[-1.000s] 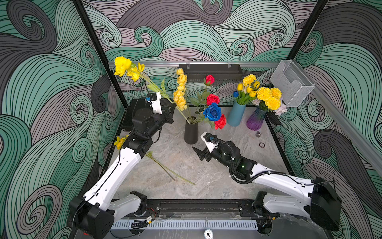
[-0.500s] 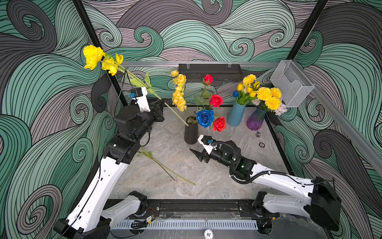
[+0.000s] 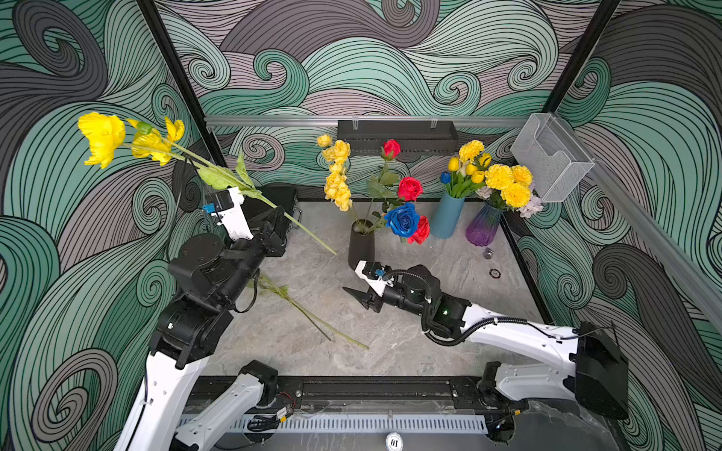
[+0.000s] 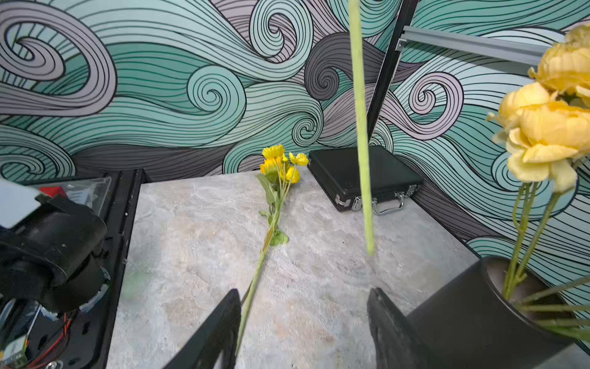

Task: Pick out yellow flowers from the vase
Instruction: Pick up the flower from the vase.

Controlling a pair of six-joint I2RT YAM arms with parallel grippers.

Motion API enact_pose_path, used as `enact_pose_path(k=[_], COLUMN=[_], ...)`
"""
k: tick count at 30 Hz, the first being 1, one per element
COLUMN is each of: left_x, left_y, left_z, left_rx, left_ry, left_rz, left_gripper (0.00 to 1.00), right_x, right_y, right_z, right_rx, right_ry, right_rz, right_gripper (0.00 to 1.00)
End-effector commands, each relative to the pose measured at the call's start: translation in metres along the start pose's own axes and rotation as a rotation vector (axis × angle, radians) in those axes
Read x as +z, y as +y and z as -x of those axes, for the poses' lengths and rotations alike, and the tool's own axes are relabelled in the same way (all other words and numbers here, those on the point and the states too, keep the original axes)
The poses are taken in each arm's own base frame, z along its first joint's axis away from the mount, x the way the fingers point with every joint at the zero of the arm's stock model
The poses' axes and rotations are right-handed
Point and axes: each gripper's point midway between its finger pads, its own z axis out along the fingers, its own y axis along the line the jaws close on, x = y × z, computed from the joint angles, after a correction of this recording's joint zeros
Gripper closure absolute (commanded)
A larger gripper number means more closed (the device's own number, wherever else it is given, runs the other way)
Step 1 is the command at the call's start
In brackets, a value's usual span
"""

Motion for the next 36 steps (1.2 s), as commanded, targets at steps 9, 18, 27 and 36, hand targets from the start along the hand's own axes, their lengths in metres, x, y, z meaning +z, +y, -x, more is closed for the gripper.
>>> enact_pose_path(k=[9,18,27,36], left_x=[0.012,0.025,0.029,0.03], left_y=[0.007,0.004,0.001,0.007], left_z=[-0.081,-0.117,-0.144,-0.151], left_rx=[-0.093,-0.185,-0.208,-0.211], left_ry=[0.249,0.33,0.426,0.426], left_rz=[-0.056,-0.128,-0.169,-0.152], left_gripper=[0.97,0.97,0.97,0.95], right_x=[0.029,0.044,0.054,0.055], right_y=[-0.004,-0.001,-0.001,0.005], right_z=[0.02,0.013,-0.001,-0.004], right_rx=[0.078,0.12,0.163,0.156], right_ry=[-0.007,0.04,0.107,0.127], right_rz=[-0.024,-0.01,-0.016,0.017], right_gripper=[0.43,0.51,0.68,0.93])
